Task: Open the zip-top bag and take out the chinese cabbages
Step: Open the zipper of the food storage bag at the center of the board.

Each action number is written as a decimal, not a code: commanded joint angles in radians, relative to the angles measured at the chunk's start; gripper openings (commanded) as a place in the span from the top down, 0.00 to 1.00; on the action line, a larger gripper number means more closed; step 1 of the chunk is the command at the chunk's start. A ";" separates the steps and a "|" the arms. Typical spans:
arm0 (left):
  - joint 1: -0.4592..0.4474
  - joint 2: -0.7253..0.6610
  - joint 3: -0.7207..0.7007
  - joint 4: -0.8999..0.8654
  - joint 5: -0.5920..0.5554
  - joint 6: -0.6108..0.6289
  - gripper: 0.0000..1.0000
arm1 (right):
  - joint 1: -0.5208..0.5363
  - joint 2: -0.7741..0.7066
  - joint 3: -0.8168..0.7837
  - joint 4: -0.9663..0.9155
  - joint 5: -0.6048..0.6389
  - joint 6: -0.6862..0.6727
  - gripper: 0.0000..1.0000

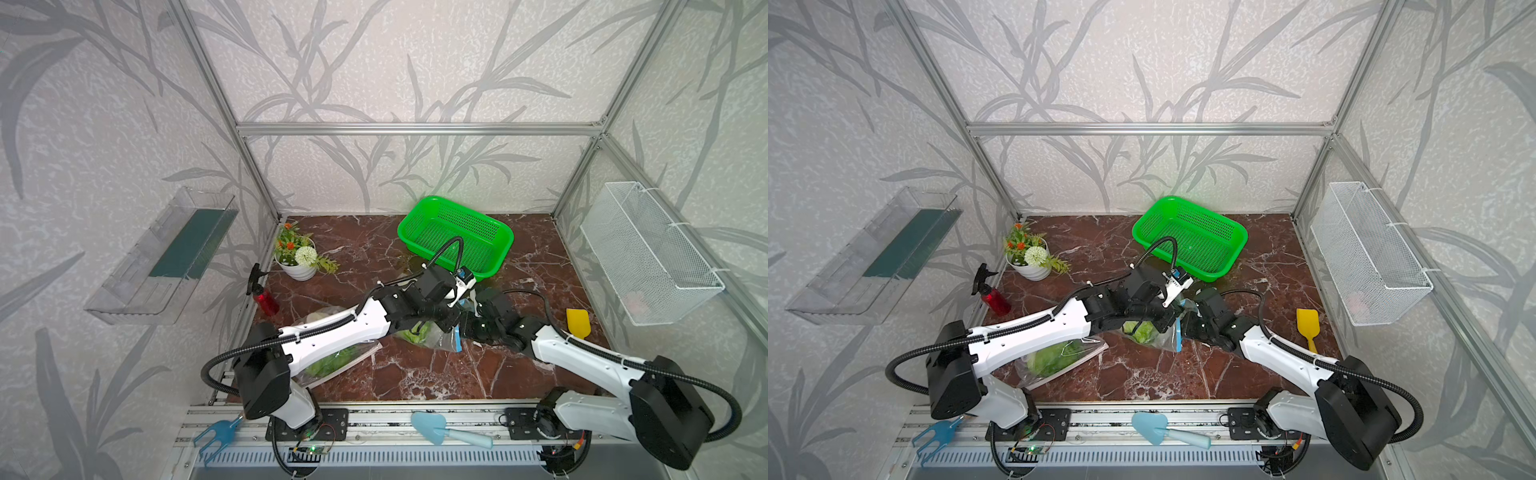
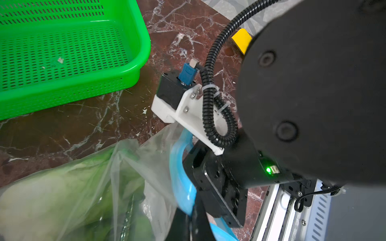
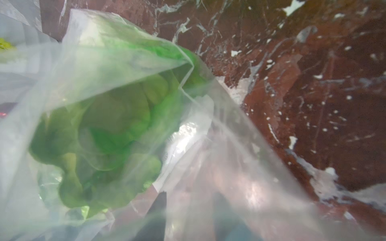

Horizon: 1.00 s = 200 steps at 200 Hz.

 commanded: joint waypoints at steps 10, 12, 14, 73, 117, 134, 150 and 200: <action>-0.018 0.034 -0.014 0.074 0.027 -0.063 1.00 | -0.016 -0.059 0.005 -0.141 0.018 -0.041 0.61; -0.020 0.037 -0.013 0.076 0.028 -0.066 1.00 | -0.018 -0.061 0.004 -0.143 0.018 -0.041 0.61; -0.021 0.039 -0.012 0.077 0.027 -0.069 1.00 | -0.020 -0.065 0.004 -0.148 0.018 -0.042 0.61; -0.059 0.054 -0.010 0.111 -0.016 -0.164 1.00 | -0.047 -0.135 0.038 -0.176 0.007 -0.084 0.52; -0.065 0.015 -0.033 0.133 -0.041 -0.169 1.00 | -0.057 -0.261 0.045 -0.177 0.016 -0.052 0.56; -0.064 0.009 -0.038 0.130 -0.032 -0.147 1.00 | -0.067 -0.312 -0.032 -0.046 -0.008 0.010 0.57; -0.064 0.022 -0.027 0.111 -0.008 -0.137 1.00 | -0.073 -0.297 -0.074 0.070 -0.065 0.057 0.60; -0.065 0.016 -0.040 0.134 0.022 -0.112 1.00 | -0.081 -0.145 -0.116 0.335 -0.164 0.107 0.64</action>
